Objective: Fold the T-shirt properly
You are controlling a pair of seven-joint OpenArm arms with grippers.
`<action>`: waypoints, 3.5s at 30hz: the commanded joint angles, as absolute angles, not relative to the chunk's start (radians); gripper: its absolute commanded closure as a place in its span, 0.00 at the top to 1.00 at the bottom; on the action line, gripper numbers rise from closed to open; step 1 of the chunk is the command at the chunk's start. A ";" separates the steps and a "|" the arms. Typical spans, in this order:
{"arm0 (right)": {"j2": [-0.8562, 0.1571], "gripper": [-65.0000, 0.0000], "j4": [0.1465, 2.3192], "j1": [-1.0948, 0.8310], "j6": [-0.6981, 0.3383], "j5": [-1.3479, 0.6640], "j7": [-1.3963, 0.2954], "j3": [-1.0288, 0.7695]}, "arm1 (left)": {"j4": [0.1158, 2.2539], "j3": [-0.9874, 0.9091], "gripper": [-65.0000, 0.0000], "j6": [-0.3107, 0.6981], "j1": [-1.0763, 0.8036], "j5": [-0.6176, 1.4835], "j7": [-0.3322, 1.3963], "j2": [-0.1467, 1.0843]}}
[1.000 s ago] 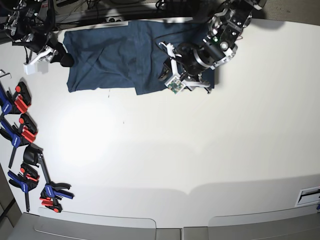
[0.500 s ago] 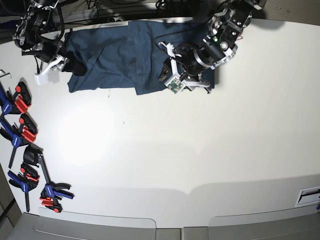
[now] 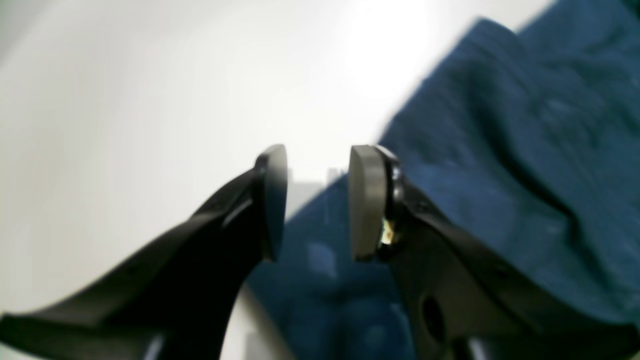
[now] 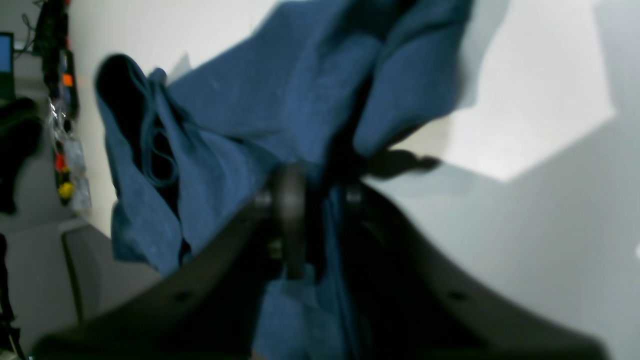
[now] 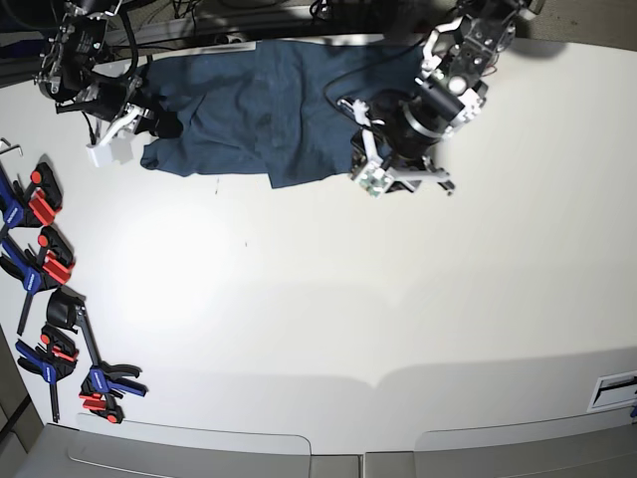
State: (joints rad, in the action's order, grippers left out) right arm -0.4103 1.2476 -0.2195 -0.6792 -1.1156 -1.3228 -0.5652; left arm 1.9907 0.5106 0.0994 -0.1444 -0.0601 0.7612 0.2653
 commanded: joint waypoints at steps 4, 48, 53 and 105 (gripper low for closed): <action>-0.453 0.00 1.261 -0.212 -0.680 -1.134 -1.327 -0.569 | 2.036 0.446 0.23 0.073 -0.184 -0.101 0.743 0.311; 0.026 0.00 1.806 -0.213 -0.664 -0.774 -1.155 -0.021 | 2.037 -0.051 0.00 0.330 -0.618 0.353 0.725 0.349; 0.063 0.00 1.806 -0.213 -0.646 -0.701 -1.152 0.060 | 2.037 -0.051 0.00 0.330 -0.618 0.353 0.720 0.349; 0.067 0.00 1.983 -0.167 -0.566 -0.766 -1.168 -0.461 | 2.037 -0.051 0.00 0.330 -0.615 0.350 0.702 0.350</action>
State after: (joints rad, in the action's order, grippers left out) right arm 0.0692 1.9648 -0.1757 -0.5598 -0.7364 -1.1919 -0.4599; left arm 2.0182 -0.0471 0.3256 -0.6117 0.3405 0.7250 0.3435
